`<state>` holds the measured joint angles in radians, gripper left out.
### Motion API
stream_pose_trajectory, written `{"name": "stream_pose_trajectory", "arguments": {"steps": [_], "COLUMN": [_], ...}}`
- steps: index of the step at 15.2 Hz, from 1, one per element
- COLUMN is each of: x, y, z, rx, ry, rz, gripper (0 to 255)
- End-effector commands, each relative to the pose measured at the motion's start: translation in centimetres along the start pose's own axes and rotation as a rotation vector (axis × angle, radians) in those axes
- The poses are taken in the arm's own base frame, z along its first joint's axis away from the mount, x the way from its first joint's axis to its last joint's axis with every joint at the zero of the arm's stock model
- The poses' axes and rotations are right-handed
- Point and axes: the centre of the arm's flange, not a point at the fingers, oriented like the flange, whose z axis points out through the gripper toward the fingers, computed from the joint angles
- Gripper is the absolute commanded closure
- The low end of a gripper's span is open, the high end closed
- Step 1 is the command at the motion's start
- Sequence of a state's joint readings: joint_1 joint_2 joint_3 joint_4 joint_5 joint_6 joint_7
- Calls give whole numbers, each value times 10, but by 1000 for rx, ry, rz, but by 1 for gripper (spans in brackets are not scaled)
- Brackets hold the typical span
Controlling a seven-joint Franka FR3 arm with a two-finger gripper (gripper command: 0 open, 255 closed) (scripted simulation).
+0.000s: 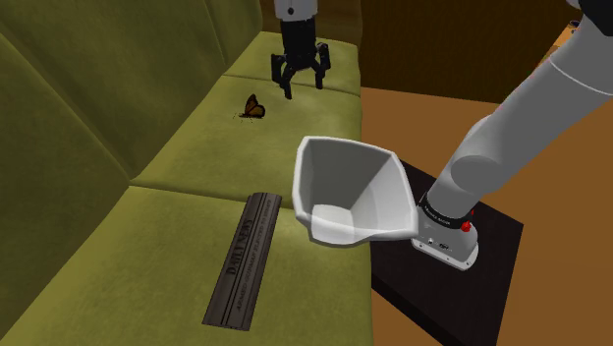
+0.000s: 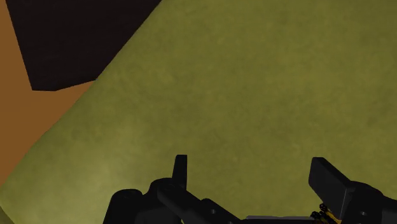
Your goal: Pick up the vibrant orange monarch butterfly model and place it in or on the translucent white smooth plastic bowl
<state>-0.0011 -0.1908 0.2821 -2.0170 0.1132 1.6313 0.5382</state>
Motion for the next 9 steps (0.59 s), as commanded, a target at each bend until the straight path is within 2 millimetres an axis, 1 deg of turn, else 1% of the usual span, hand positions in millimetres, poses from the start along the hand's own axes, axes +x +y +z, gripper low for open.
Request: {"name": "stream_pose_trajectory", "arguments": {"steps": [1,9], "x": [17,91], "y": [-18,-90], "z": [4,13], "rx": [10,49], "ry": [-8,-40], "rz": [46,216], "gripper": [0,0]}}
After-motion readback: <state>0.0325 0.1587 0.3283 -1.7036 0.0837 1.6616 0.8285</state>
